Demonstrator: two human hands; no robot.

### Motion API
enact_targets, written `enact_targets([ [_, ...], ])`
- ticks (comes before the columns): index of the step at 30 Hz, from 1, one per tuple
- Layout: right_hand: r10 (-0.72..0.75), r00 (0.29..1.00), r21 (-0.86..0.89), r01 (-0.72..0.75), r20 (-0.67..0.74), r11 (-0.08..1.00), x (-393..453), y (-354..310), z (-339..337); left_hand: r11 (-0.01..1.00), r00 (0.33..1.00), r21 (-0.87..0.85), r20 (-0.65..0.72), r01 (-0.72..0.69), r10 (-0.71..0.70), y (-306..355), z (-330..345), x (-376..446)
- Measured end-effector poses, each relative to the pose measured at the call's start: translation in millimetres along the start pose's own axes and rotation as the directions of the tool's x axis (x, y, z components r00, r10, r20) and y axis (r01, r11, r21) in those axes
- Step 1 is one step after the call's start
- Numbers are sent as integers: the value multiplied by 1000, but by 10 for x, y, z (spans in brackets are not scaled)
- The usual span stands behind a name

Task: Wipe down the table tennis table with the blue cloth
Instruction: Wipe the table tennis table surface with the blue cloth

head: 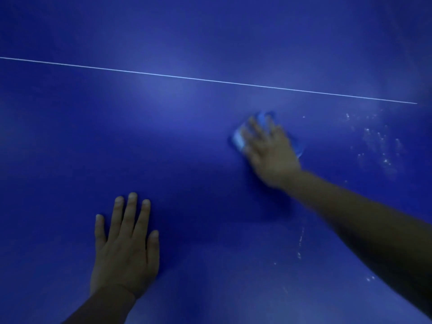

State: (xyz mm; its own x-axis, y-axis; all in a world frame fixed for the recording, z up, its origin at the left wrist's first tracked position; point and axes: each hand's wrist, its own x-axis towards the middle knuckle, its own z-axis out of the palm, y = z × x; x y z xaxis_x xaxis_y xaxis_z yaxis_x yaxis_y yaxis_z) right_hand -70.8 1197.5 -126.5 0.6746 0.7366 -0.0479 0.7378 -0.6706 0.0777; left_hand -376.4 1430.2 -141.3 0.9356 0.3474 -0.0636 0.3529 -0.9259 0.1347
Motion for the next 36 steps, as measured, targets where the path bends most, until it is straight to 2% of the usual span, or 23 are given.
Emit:
enact_targets([
  [2, -306, 952, -4, 306, 6, 952, -743, -508, -19, 1000, 1000, -13, -6, 9, -9, -2, -2, -6],
  [4, -543, 837, 69, 540, 61, 839, -1448, -818, -171, 1000, 1000, -19, -12, 7, -8, 12, -7, -4],
  [6, -656, 748, 103, 648, 105, 755, -1652, -655, -190, 1000, 1000, -25, -14, 2, -2, 24, -14, 3],
  [7, -645, 758, 71, 641, 94, 764, -1524, -467, -159, 1000, 1000, -24, -14, 1, -1, 23, -15, 4],
  [8, -575, 814, 26, 575, 77, 818, -1293, -251, -86, 1000, 1000, -19, -10, 1, -1, 18, -14, 3],
  [9, -417, 907, 9, 417, 48, 909, -1017, -27, -23, 1000, 1000, -15, -5, 1, -1, 13, -10, 2],
  [10, -203, 978, 15, 203, 55, 979, -764, 204, -5, 1000, 1000, -10, -1, 2, -2, 8, -7, -3],
  [11, 30, 997, 12, -31, 69, 999, -563, 421, -1, 1000, 1000, -8, -3, 3, -3, 5, -3, -7],
  [13, 375, 926, 27, -377, 38, 926, -415, 748, 24, 1000, 1000, -9, -9, 5, -5, 10, 2, -9],
  [14, 458, 889, 43, -457, 7, 888, -446, 776, 41, 1000, 1000, -14, -10, 3, -3, 16, 2, -6],
  [15, 482, 876, 39, -481, 1, 876, -517, 672, 54, 1000, 1000, -21, -13, 1, -2, 18, 1, 2],
  [17, 420, 908, 66, -418, -8, 906, -833, 178, 25, 1000, 1000, -30, -18, 1, -2, 9, -4, 10],
  [18, 318, 948, 98, -315, -12, 944, -1093, -129, 17, 999, 1000, -38, -16, 1, -2, 11, -8, 5],
  [20, -27, 999, 117, 31, -31, 993, -1688, -753, -56, 999, 1000, -53, -23, 3, -4, 14, -7, 3],
  [22, -333, 943, 102, 332, -11, 938, -1977, -898, -101, 999, 1000, -49, -21, 1, -2, 9, -5, 10],
  [23, -403, 915, 103, 399, 18, 911, -1922, -809, -112, 999, 1000, -52, -18, 0, -1, 10, -3, 14],
  [25, -333, 943, 74, 332, 8, 941, -1546, -524, -64, 998, 1000, -59, -19, 6, -7, 4, 1, 17],
  [27, 2, 999, 115, 2, -32, 993, -1053, -235, -32, 998, 1000, -55, -13, 1, -2, 12, 2, 23],
  [29, 312, 950, 183, -303, -24, 935, -629, -85, -64, 999, 1000, -45, -4, 5, -5, 10, 8, 25],
  [31, 406, 914, 195, -395, -19, 898, -468, -230, -81, 999, 1000, -38, 20, 21, -20, 2, 1, 27],
  [33, 256, 965, 153, -245, -55, 957, -687, -614, -43, 999, 999, -43, 34, 32, -31, 10, -22, 37],
  [35, -95, 993, 130, 103, -62, 986, -1359, -1084, -31, 998, 998, -53, 47, 34, -32, 39, -49, 42],
  [36, -307, 951, 112, 308, -28, 945, -1776, -1284, -29, 997, 998, -60, 51, 40, -37, 46, -65, 39],
])
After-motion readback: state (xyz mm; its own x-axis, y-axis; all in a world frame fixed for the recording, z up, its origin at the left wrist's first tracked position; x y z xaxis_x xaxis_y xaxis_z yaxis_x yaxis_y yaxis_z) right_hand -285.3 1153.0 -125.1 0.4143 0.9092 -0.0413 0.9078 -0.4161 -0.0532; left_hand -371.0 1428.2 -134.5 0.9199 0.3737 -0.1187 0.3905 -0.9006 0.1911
